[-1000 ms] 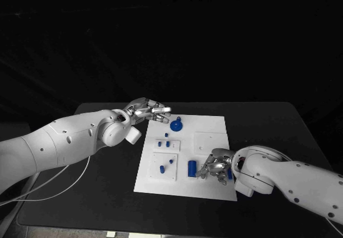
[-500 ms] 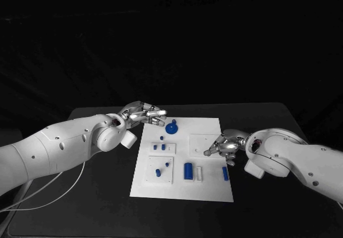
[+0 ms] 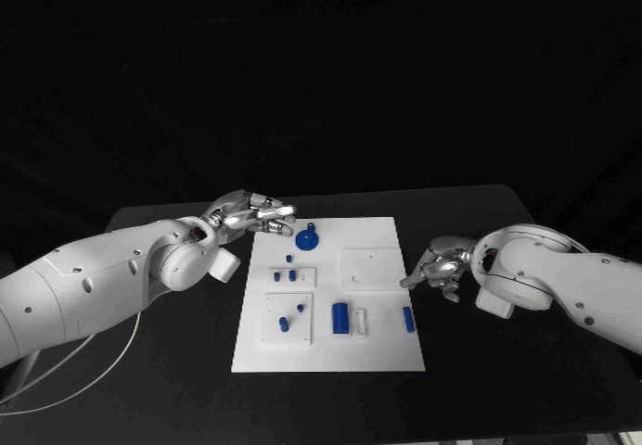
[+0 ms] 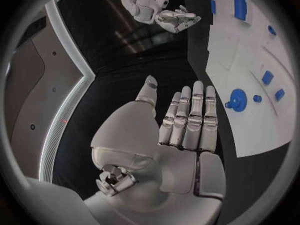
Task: Assemble the parts on the task board
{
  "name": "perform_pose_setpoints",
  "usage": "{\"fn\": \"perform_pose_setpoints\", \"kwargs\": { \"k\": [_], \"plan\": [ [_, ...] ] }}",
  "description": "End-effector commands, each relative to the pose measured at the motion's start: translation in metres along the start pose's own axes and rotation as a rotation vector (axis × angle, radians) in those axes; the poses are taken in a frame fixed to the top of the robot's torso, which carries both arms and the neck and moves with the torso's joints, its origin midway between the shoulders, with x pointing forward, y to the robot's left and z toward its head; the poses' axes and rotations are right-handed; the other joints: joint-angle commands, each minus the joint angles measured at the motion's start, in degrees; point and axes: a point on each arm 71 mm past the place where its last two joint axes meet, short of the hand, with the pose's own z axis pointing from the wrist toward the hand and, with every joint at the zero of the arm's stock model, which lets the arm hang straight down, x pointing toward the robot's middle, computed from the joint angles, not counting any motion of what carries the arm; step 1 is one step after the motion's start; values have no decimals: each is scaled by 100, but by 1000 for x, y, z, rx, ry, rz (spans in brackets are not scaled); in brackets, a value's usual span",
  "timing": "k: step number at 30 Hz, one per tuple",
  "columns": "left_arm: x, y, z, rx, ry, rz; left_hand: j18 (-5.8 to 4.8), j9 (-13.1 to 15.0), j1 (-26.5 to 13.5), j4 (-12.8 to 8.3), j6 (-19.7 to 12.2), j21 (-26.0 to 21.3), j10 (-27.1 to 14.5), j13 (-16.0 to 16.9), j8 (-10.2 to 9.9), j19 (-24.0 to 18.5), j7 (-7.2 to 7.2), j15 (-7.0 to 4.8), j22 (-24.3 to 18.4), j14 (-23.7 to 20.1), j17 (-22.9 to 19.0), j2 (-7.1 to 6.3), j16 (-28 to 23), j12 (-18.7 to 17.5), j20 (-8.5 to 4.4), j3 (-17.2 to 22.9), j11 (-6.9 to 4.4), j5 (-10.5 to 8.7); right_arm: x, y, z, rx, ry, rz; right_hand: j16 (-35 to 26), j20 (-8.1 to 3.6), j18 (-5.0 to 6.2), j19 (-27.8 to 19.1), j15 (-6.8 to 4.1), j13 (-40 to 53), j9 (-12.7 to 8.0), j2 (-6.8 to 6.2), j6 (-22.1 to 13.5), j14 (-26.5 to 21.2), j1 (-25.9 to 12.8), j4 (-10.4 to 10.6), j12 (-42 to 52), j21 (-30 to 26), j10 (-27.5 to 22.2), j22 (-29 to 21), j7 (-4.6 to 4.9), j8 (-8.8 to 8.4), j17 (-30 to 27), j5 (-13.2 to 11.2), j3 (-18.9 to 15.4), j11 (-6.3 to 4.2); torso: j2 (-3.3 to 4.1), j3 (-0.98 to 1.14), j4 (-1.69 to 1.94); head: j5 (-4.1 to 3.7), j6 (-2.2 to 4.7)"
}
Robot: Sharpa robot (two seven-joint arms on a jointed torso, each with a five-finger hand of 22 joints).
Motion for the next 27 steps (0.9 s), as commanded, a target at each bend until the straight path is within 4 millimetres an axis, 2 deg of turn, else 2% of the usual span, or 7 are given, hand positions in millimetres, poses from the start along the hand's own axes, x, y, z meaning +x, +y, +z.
{"fn": "perform_pose_setpoints", "kwargs": {
  "k": [1,4,8,11,16,17,27],
  "plan": [
    [0,-3,0,31,-10,-4,4,9,-14,-31,-30,29,-22,4,19,-28,9,-6,5,-20,9,5,-29,-12,18,-2,-19,-32,4,-11,1,86,35,-75,-40,29,93,205,36,-11,-19,-96,-56,18,-32,32,-20,-23,-55,-9,-3,-3,-1,-29,104,8,-5,-5,1,-66,0],
    [-1,-3,-1,37,-14,-6,3,11,-15,-35,-19,27,-14,4,24,-30,5,-7,5,-16,10,8,-28,-10,17,-3,-22,-33,8,-18,2,109,38,-72,-44,32,97,206,41,-18,-41,-178,-92,20,-92,89,-17,-26,-58,-11,13,-3,3,-32,191,19,-5,-4,-2,-73,-7],
    [-1,-4,-2,44,-18,-9,1,11,-17,-41,-4,27,5,4,28,-30,0,-11,5,-7,11,13,-28,-8,15,-6,-28,-34,19,-24,7,128,48,-68,-56,29,101,209,43,-27,-178,-405,-200,17,-288,388,-25,-35,-56,-16,52,-4,14,-48,437,31,-3,-7,4,-85,-25],
    [-1,-4,-2,46,-18,-10,1,11,-17,-41,-4,27,5,4,28,-30,0,-11,5,-7,11,13,-28,-8,15,-6,-28,-34,26,-26,10,131,57,-68,-62,36,95,211,54,-25,-264,-483,-253,19,-462,605,-27,-45,-52,-20,64,-5,20,-54,443,45,-2,-5,10,-94,-23],
    [-2,-4,-3,46,-20,-11,1,11,-17,-41,-4,27,5,4,28,-30,0,-11,5,-7,11,13,-28,-8,15,-6,-28,-34,36,-28,15,142,64,-86,-66,37,96,212,55,-18,-345,-492,-242,23,-458,700,-25,-52,-47,-22,64,-1,30,-54,374,45,0,-6,15,-95,-31],
    [-2,-4,-3,46,-21,-11,1,11,-17,-41,-4,27,5,4,28,-30,0,-11,5,-7,11,13,-28,-8,15,-6,-28,-34,38,-28,16,147,65,-91,-73,38,94,214,56,-15,-435,-494,-221,28,-376,739,-33,-57,-46,-22,64,0,44,-54,345,45,-1,-9,11,-92,-34],
    [-3,-3,-3,37,-17,-18,-6,9,-43,-46,2,26,5,3,19,-29,0,-11,4,-7,7,17,-30,-16,11,-31,-27,-41,58,-28,25,163,103,-120,-92,44,90,210,63,-11,-483,-518,-215,29,-315,679,-36,-71,-45,-25,66,1,44,-54,358,52,-2,-8,15,-51,-47]
  ]
}}
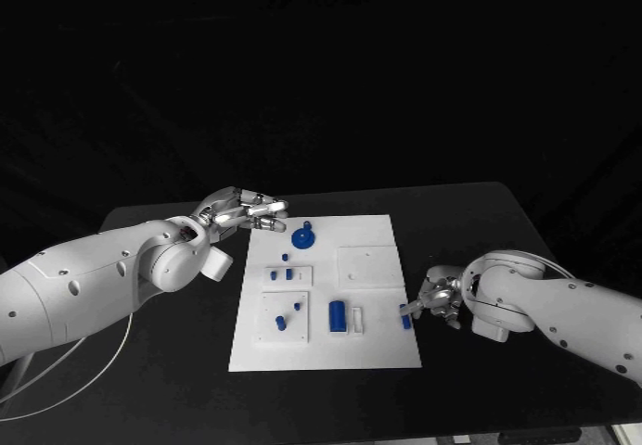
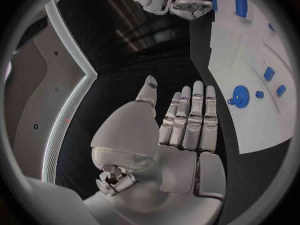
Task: Assemble the parts on the task board
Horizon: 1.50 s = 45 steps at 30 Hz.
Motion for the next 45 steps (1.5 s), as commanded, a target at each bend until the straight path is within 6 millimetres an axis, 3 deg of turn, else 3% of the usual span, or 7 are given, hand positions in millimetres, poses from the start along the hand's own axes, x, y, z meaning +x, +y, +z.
{"fn": "perform_pose_setpoints", "kwargs": {
  "k": [1,15,23,30,32,34,45],
  "plan": [
    [1,-1,0,11,2,-14,-6,4,-43,-22,1,26,5,3,19,-29,0,-11,4,-7,2,17,-30,-16,11,-7,-27,-18,11,-3,5,34,27,-53,-25,45,90,207,30,7,-50,-13,2,-4,16,1,-19,-23,-19,-13,12,-38,4,-31,-13,23,2,3,5,20,-9],
    [0,0,0,-2,3,-14,-5,5,-45,-15,0,27,3,4,19,-24,1,-11,5,-7,0,27,-29,-14,11,-12,-26,-17,22,-1,13,38,43,-64,-37,50,79,206,31,25,-99,174,110,3,331,-485,-3,-40,-10,-9,-15,-26,20,-31,-99,13,2,3,-3,61,-31],
    [-1,0,-1,-6,4,-15,-5,5,-45,-15,0,27,3,4,19,-24,1,-11,5,-7,0,27,-29,-14,11,-12,-26,-17,33,-3,17,57,59,-102,-40,56,65,194,30,25,-44,244,274,7,684,-993,11,-32,-18,3,-46,-36,8,-6,119,0,1,1,1,59,-50],
    [-2,1,-1,-8,2,-14,-3,5,-27,-16,-1,27,0,4,19,-23,0,-11,5,-10,-1,31,-29,-14,12,-7,-26,-15,34,-6,19,64,36,-97,-24,52,65,196,20,14,27,605,337,5,662,-1429,58,-15,-27,19,-74,-44,-18,37,393,-18,-1,3,2,52,-49],
    [-2,1,-1,-9,1,-13,-2,5,-22,-16,-1,28,0,4,19,-22,0,-11,5,-10,-1,36,-29,-13,11,-1,-26,-11,34,-7,20,60,27,-89,-17,39,59,200,4,10,42,796,387,4,652,-1512,56,-10,-37,22,-79,-42,-17,0,731,-39,-2,4,-3,54,-45],
    [-2,1,-1,-9,1,-13,-2,5,-22,-16,-1,28,0,4,19,-22,0,-11,5,-10,-1,36,-29,-13,11,-1,-26,-11,33,-7,19,56,24,-76,-12,28,44,203,-3,8,98,811,507,4,508,-1625,69,9,-18,32,-119,-29,-21,-11,1063,-51,-1,6,-2,57,-40],
    [-4,2,-2,-15,0,-13,-1,4,-31,-7,-5,29,-2,4,18,-22,2,-10,5,-12,0,40,-29,-13,12,0,-25,-11,23,-23,14,37,36,56,1,17,9,198,-12,-45,326,806,646,1,358,-1608,23,56,4,61,-164,-38,-36,-8,1500,-73,-7,-4,-12,53,-29]
  ]
}}
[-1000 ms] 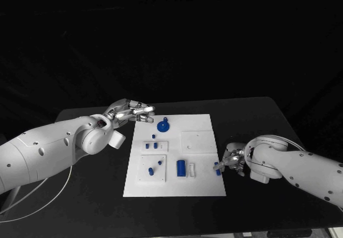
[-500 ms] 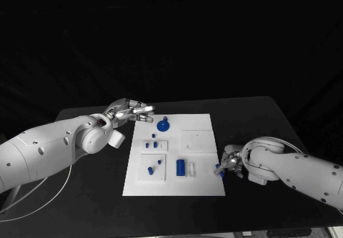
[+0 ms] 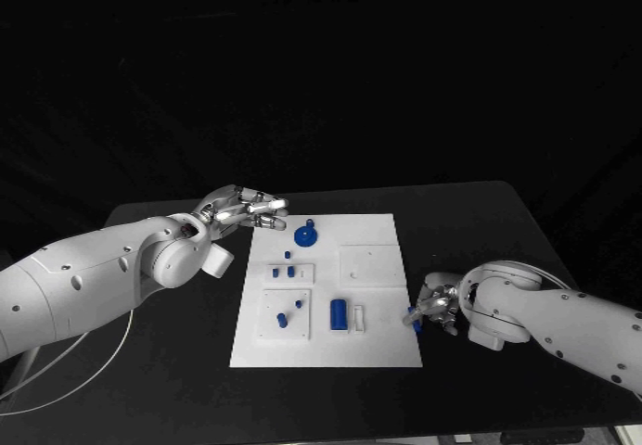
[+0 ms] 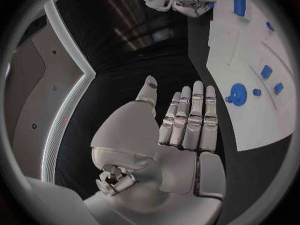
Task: Assemble the parts on the task board
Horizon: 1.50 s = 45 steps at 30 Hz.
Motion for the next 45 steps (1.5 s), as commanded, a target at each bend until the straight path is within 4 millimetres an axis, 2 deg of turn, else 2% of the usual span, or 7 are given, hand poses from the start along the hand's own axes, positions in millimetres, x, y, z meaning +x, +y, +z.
{"fn": "perform_pose_setpoints", "kwargs": {
  "k": [1,5,18,26,31,42,45],
  "plan": [
    [1,-1,0,3,11,-10,-1,6,-39,-1,-6,29,-3,4,17,-22,1,-9,5,-14,0,40,-29,-13,13,-2,-25,-12,4,-21,3,58,42,61,-6,-6,50,217,-17,-22,-3190,145,14,-1,-22,-507,-38,-7,4,-2,9,40,-22,-12,739,-30,-6,-12,-10,-9,9],
    [1,0,0,1,12,-10,-1,6,-56,17,-8,28,-7,4,17,-22,4,-8,5,-17,0,48,-30,-14,13,-4,-23,-13,-5,-26,-1,49,41,113,-4,-7,55,219,-17,-25,-3179,107,60,-1,-127,-583,-39,9,8,6,11,44,-26,11,1062,-29,-5,-9,-9,1,42],
    [2,0,1,-4,14,-10,1,6,-55,24,-14,28,-16,3,17,-23,4,-6,5,-24,-1,48,-29,-14,15,-1,-20,-11,-27,-24,-18,-4,77,215,27,6,50,217,-6,-21,-3172,92,111,4,-137,-586,-22,48,29,30,-1,46,-11,74,1092,-31,-2,-13,-4,-20,60],
    [6,-1,3,-4,22,-11,1,6,-55,24,-14,28,-16,3,17,-23,4,-6,5,-24,-1,48,-29,-14,15,-1,-20,-11,-19,2,-23,-79,125,226,43,4,51,213,-9,-17,-3193,106,121,1,-128,-591,-17,68,32,46,-1,44,1,173,1039,-31,4,-9,15,-12,66],
    [10,-1,5,-3,32,-14,5,6,-50,37,-22,31,-20,4,17,-21,7,-4,6,-27,-1,58,-30,-13,18,8,-19,-11,-11,22,-24,-123,147,217,45,4,52,207,-9,-20,-3210,110,122,-1,-116,-586,-22,65,29,52,-1,44,3,207,993,-30,6,-11,-3,4,71],
    [10,-1,5,-3,34,-14,5,6,-50,37,-22,31,-20,4,17,-21,7,-4,6,-27,-1,58,-30,-13,18,8,-19,-11,0,52,-19,-165,83,165,39,-25,48,227,-42,-38,-3262,151,215,2,-35,-550,-60,22,22,24,-61,43,12,230,358,-70,6,-1,6,51,72],
    [10,-1,6,-4,33,-14,5,6,-50,37,-22,31,-20,4,17,-21,7,-4,6,-27,-1,58,-30,-13,18,8,-19,-11,5,56,-16,-157,69,139,39,-27,43,228,-42,-40,-3314,163,223,2,-62,-504,-65,29,23,24,-76,42,15,102,244,-75,2,-5,3,71,68]
  ]
}}
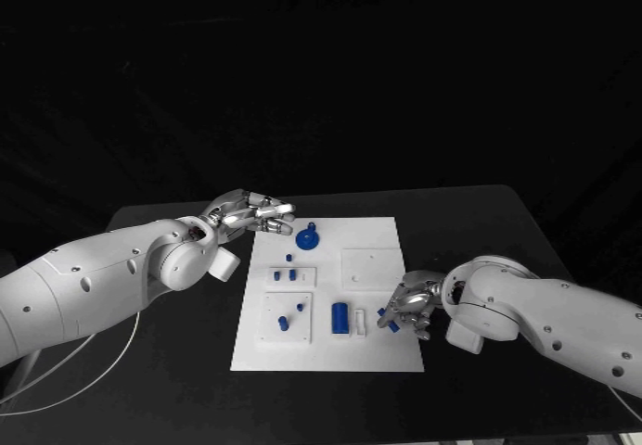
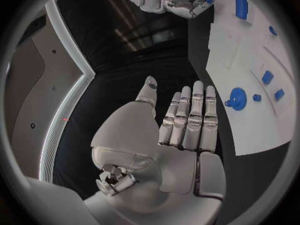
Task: Assemble the parts on the task board
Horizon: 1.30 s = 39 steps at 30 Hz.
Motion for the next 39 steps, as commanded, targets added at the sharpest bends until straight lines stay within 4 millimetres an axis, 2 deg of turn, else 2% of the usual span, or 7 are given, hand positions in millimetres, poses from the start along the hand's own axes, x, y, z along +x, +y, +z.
{"fn": "perform_pose_setpoints", "kwargs": {
  "k": [1,5,14,16,20,27,39],
  "plan": [
    [2,-1,1,6,15,-10,5,7,-21,37,-22,31,-19,4,17,-21,7,-4,6,-27,0,29,-30,-13,18,8,-19,-12,0,2,3,9,-66,-53,18,-28,42,230,-45,0,-50,72,161,6,19,45,-14,3,19,-5,-129,-39,12,-94,-103,-42,-3,-3,1,24,3],
    [2,-1,1,6,15,-10,5,7,-21,37,-22,31,-19,4,17,-21,7,-4,6,-27,0,29,-30,-13,18,8,-19,-12,4,6,8,19,-91,-91,39,-35,27,235,-51,11,-130,77,193,10,-67,203,-1,21,34,-2,-153,-41,33,-169,-344,-51,-2,-1,-1,39,3],
    [3,-1,2,5,18,-10,5,7,-21,37,-22,31,-19,4,17,-21,7,-4,6,-27,0,29,-30,-13,18,8,-19,-12,10,13,16,30,-142,-175,69,-68,-26,247,-69,35,-359,109,276,14,-189,331,-21,87,70,24,-168,-37,90,-184,-449,-71,1,-3,10,68,-7],
    [3,-1,1,4,18,-10,5,7,-21,37,-22,31,-19,4,17,-21,7,-4,6,-27,0,29,-30,-13,18,8,-19,-12,11,14,17,29,-144,-183,82,-68,-29,249,-67,41,-399,211,280,18,-275,427,-24,104,71,31,-164,-41,104,-184,-409,-70,0,-2,0,79,-8],
    [3,-1,1,3,17,-10,5,7,-21,37,-22,31,-19,4,17,-21,7,-4,6,-27,0,29,-30,-13,18,8,-19,-12,14,18,19,25,-138,-195,90,-69,-37,247,-67,55,-512,199,326,18,-415,390,-39,133,93,50,-168,-36,129,-185,-274,-74,-2,-2,-3,92,-10],
    [4,-1,2,-1,21,-11,7,6,-19,48,-28,31,-23,4,19,-22,8,-3,6,-30,-1,26,-30,-13,18,3,-18,-15,25,21,24,33,-94,-231,78,-68,-43,244,-66,65,-598,191,348,22,-489,428,-62,118,98,47,-169,-36,137,-185,-304,-74,-1,-8,6,126,-13],
    [3,0,1,-6,23,-12,7,7,-22,53,-27,30,-26,4,20,-24,8,-2,6,-36,-3,23,-30,-13,20,0,-16,-16,34,22,28,41,-50,-258,70,-66,-45,240,-64,73,-651,201,357,24,-537,472,-84,107,99,49,-166,-35,146,-185,-347,-71,-4,-3,-7,169,-18]
  ]
}}
